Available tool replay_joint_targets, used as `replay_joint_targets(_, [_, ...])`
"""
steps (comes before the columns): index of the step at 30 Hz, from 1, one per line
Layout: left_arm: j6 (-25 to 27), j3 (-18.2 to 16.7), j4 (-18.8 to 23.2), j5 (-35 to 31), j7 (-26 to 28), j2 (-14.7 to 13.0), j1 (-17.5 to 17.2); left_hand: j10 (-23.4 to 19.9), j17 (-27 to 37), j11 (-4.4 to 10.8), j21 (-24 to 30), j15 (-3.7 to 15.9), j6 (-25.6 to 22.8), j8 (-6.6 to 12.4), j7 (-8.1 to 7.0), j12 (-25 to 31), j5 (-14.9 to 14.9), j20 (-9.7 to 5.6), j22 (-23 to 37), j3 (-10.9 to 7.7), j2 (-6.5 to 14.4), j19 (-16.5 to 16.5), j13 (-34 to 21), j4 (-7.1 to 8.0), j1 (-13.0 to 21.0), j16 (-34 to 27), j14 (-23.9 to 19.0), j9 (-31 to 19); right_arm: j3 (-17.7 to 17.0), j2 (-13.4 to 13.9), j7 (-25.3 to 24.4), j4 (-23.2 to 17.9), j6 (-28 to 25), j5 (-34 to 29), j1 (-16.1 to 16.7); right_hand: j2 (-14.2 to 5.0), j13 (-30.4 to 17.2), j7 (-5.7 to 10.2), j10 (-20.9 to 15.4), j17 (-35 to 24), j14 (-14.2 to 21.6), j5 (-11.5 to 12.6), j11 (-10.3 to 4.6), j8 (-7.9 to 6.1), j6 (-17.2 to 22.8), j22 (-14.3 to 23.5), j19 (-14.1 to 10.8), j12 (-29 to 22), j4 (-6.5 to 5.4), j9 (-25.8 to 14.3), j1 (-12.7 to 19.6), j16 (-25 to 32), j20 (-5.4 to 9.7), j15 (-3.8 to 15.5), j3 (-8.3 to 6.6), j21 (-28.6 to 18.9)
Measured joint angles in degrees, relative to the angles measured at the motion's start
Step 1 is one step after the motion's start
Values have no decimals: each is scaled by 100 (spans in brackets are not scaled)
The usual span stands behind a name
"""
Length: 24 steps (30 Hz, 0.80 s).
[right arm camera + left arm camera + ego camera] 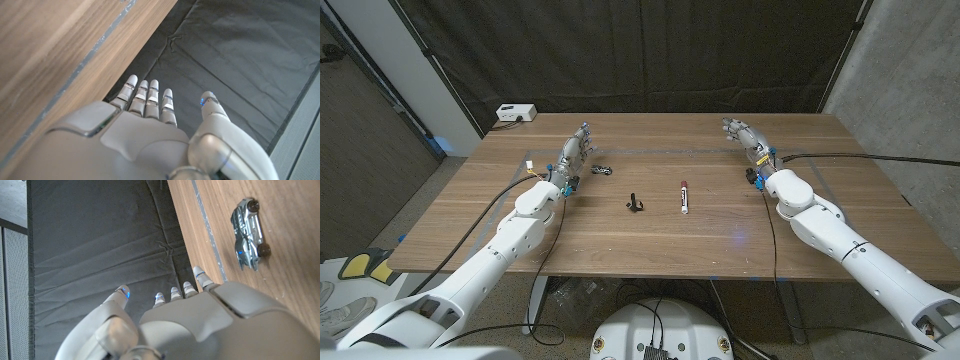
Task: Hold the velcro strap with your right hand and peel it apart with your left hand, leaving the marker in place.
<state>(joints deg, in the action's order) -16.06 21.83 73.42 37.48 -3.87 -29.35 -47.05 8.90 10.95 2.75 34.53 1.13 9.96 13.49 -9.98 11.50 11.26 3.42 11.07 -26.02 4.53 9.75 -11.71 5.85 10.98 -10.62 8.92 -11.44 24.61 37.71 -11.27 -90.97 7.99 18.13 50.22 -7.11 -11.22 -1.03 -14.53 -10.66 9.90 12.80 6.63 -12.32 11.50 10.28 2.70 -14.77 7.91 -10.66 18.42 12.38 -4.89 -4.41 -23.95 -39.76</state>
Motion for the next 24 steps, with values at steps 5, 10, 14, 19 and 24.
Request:
replay_joint_targets(5, [1, -7, -3, 19, -27, -6, -4, -22, -4, -22, 0, 0, 0, 0, 0, 0, 0, -1, 0, 0, 0, 0, 27, 0, 0, -1, 0, 0, 72, 148, -186, -393, -267, -451, 19, 11, 5, -12, -171, 0, 182, 0, -18, -21, 111, 0, -103, -49, 0, 0, 17, 45, -4, 46, 0, 0])
replay_joint_targets(10, [1, -11, -6, 37, -55, -13, -8, -30, -4, -30, 0, 0, -16, 0, 14, 0, 0, -1, 0, 0, 0, 0, 27, 0, 0, 0, 0, 0, 154, 293, -348, -819, -602, -928, 36, 8, 5, 31, -274, 0, 274, 0, -32, -21, 192, -1, -185, -70, 16, 0, 53, 78, -1, 113, -16, 0])
replay_joint_targets(14, [4, -13, -12, 51, -81, -15, -9, -30, -4, -30, 0, -22, -33, 0, 30, 0, 0, 19, 0, 0, 1, 20, 27, 0, 0, 0, -22, -1, 219, 390, -437, -1142, -860, -1289, 48, 8, 5, 40, -342, -1, 342, 0, -46, -21, 265, -1, -222, -93, 16, -1, 53, 79, -10, 120, -16, 0])
replay_joint_targets(19, [11, -13, -34, 65, -114, -17, -9, -61, -4, -61, 0, -22, -59, 0, 4, 0, 22, 41, 0, 0, 1, -1, 26, 0, 1, 0, -22, 1, 313, 481, -582, -1505, -1160, -1786, 70, 0, 5, 34, -649, -1, 610, 44, -92, -67, 547, -1, -379, -187, 62, -1, 106, 117, 28, 223, -64, 0])
replay_joint_targets(24, [15, -12, -55, 71, -150, -17, 5, -61, -4, -61, 0, -40, -66, 0, -2, 0, 22, 50, 0, 0, 1, -11, 26, -1, 1, 0, -64, 27, 434, 541, -678, -1845, -1489, -2279, 78, 0, 5, 43, -808, 27, 786, 44, -132, -106, 721, -1, -473, -211, 54, -1, 105, 129, 39, 297, -105, 0])
